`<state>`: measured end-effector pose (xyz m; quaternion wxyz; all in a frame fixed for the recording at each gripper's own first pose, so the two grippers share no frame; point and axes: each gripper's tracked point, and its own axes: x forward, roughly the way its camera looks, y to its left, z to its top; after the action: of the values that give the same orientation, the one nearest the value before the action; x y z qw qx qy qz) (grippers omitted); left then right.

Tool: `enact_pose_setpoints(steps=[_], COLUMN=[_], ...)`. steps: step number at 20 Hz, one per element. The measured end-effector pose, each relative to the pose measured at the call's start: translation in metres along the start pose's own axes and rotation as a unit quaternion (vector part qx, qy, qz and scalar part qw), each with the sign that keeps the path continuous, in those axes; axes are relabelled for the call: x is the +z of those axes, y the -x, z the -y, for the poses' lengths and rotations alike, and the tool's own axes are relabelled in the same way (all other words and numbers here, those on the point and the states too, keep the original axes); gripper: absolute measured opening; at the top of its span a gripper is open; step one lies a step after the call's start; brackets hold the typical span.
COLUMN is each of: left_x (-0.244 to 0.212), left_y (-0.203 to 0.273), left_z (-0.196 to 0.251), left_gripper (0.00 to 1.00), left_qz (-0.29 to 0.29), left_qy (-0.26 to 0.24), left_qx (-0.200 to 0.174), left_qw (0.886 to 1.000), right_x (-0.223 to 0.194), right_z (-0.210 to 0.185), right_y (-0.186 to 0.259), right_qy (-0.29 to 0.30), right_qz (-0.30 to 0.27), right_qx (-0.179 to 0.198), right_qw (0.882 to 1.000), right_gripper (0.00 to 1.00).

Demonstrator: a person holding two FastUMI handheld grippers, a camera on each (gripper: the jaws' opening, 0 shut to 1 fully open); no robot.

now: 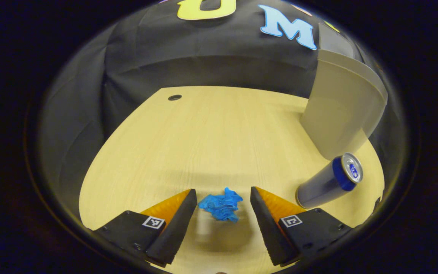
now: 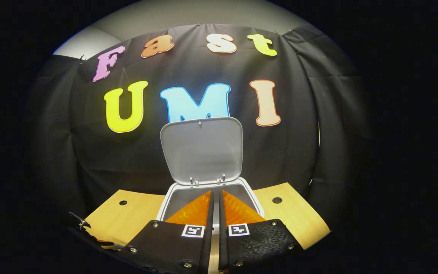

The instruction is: Press the lid of the desktop garbage bin to open it, pick up the crumpled paper on the desktop and throw it into the bin, then pick up the pop can on the desktop and drop it into the bin, and finally close the garbage bin lid.

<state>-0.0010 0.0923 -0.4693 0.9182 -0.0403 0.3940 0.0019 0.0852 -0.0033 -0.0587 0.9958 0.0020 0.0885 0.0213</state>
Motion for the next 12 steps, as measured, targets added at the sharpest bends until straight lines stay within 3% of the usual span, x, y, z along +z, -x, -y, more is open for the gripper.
enact_pose_setpoints(steps=[1, 3, 8, 9, 11, 12], left_x=[-0.004, -0.012, -0.027, -0.028, -0.028, -0.026], left_y=[-0.002, -0.007, -0.011, -0.01, -0.014, -0.017], left_z=[-0.001, 0.001, -0.002, -0.001, -0.003, 0.001], left_gripper=[0.95, 1.0, 1.0, 0.89, 1.0, 1.0], left_qz=[-0.003, -0.014, -0.029, -0.029, -0.028, -0.025], left_qy=[0.006, 0.009, -0.012, -0.016, -0.027, -0.023], left_qx=[-0.002, -0.01, 0.007, 0.011, 0.027, 0.027], left_qw=[1.0, 1.0, 0.999, 0.999, 0.999, 0.999], right_x=[-0.002, -0.002, -0.006, -0.006, -0.007, -0.008], right_z=[0.0, -0.001, -0.006, -0.007, -0.007, -0.007], right_y=[-0.002, -0.003, -0.005, -0.004, -0.002, -0.002], right_qy=[0.002, -0.001, 0.0, 0.003, 0.006, 0.006], right_qz=[-0.004, -0.009, -0.014, -0.015, -0.015, -0.016], right_qx=[0.0, -0.001, 0.002, 0.002, 0.001, 0.001], right_qw=[1.0, 1.0, 1.0, 1.0, 1.0, 1.0], right_gripper=[0.09, 0.09, 0.09, 0.09, 0.09, 0.09])
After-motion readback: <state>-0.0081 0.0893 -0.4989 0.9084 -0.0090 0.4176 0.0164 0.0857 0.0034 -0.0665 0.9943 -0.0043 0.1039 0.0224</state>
